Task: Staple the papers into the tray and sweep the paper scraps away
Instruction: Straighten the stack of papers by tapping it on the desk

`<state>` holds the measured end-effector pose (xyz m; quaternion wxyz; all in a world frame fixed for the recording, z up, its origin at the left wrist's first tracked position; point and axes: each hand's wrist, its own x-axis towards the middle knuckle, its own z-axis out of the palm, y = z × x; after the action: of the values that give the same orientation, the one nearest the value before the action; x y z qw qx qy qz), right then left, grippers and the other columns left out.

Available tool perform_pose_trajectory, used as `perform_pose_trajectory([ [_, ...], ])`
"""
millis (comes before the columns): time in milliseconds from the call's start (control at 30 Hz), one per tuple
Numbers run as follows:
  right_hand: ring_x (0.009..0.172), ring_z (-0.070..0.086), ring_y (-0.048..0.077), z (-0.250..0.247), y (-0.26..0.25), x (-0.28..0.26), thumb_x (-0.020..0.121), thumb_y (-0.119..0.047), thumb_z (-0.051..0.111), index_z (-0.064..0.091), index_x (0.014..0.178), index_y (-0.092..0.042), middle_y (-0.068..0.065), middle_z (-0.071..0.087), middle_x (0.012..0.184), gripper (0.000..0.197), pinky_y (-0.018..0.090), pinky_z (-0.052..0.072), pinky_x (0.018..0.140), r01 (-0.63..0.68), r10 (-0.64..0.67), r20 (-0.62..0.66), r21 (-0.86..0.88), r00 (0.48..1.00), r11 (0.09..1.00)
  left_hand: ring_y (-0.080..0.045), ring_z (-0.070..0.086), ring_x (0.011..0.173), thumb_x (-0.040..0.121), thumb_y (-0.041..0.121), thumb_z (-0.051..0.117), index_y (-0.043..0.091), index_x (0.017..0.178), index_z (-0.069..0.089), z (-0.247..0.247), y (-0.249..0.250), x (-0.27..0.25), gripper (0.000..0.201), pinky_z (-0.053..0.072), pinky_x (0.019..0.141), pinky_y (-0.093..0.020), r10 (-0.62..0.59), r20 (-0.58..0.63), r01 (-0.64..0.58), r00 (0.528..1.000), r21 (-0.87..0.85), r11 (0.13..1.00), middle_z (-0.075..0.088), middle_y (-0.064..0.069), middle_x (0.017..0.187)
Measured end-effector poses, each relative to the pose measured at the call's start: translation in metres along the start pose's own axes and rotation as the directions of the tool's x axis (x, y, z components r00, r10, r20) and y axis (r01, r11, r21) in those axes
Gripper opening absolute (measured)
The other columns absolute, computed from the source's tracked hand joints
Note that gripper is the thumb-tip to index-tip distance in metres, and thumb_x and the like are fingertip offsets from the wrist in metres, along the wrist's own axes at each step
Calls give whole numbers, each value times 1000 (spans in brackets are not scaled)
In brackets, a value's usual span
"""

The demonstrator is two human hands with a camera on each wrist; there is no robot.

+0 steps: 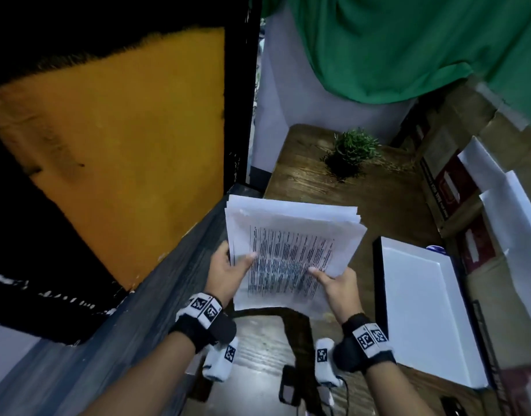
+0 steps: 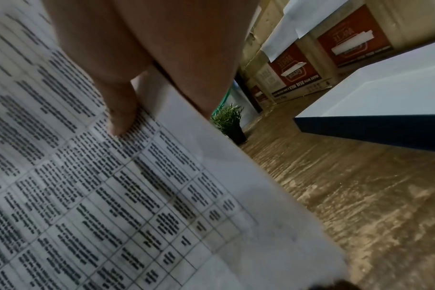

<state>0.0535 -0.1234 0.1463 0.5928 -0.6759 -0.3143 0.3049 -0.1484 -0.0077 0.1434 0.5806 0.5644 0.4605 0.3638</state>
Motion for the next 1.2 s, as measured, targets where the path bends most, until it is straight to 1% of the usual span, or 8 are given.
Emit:
perform_pose_trajectory([
  [100, 84, 69, -3, 7, -3, -15, 79, -5, 73, 71, 96, -17, -19, 74, 82, 21, 8, 50, 71, 0, 0, 10, -33, 1000, 999, -5, 70, 76, 74, 19, 75, 25, 84, 59, -8, 5, -12, 20, 57, 66, -25, -34, -52, 32, 998, -21, 999, 70, 4, 86],
  [300, 86, 68, 6, 17, -6, -26, 79, 2, 70, 71, 90, -13, -2, 72, 93, 18, 17, 54, 75, 16, -17, -70, -9, 997, 1000, -19, 69, 80, 74, 55, 64, 11, 89, 63, -3, -7, -11, 46, 56, 76, -38, -47, 17, 46, 999, 69, 997, 71, -6, 90],
  [433, 80, 68, -1, 17, 1, -33, 76, 4, 72, 68, 98, -5, -4, 72, 90, 23, 19, 56, 73, -6, 6, -98, 9, 995, 1000, -15, 65, 103, 83, 29, 60, 11, 124, 54, 0, -3, -22, 45, 54, 89, -37, 63, 9, -64, 998, 69, 996, 68, -4, 111],
  [567, 79, 71, 9, 11, 19, -44, 76, 9, 70, 68, 90, -15, -1, 73, 88, 28, 31, 59, 75, -117, 116, -66, -19, 991, 993, -8, 58, 105, 84, 7, 58, 11, 121, 45, -3, -16, -32, 39, 46, 95, -34, 12, 69, -21, 998, 128, 991, 59, 2, 113],
  [733, 79, 71, 5, 16, 25, -47, 79, 9, 66, 70, 89, -13, 5, 73, 91, 24, 27, 57, 74, -115, 112, -73, -40, 991, 993, -26, 58, 106, 89, 8, 49, 11, 107, 46, 3, -19, -32, 18, 47, 94, -42, -63, 34, 57, 997, 153, 987, 58, -4, 102],
  [900, 79, 72, 8, 6, 19, -51, 76, 12, 67, 67, 90, -12, 2, 73, 88, 28, 27, 59, 75, -107, 107, -62, 4, 992, 994, -19, 58, 111, 81, 7, 56, 18, 125, 43, -8, -15, -40, 48, 46, 98, -39, -48, 102, 41, 994, 75, 996, 60, -4, 119],
  [1033, 80, 70, 20, 14, 19, -49, 77, 13, 60, 68, 81, -10, 11, 73, 86, 25, 35, 58, 75, -110, 108, -120, -13, 987, 994, -22, 61, 105, 85, 17, 51, 16, 116, 53, -6, -21, -37, 31, 47, 96, -51, -74, 88, 64, 993, 103, 993, 64, -9, 111],
  [1200, 70, 68, -2, 9, 9, -49, 80, 13, 59, 66, 89, -7, 2, 70, 83, 23, 14, 53, 64, -45, 47, -109, 15, 993, 999, -19, 63, 102, 88, 11, 52, 20, 109, 56, -9, -11, -41, 23, 51, 93, -42, -25, 58, 24, 998, 17, 1000, 66, -8, 108],
])
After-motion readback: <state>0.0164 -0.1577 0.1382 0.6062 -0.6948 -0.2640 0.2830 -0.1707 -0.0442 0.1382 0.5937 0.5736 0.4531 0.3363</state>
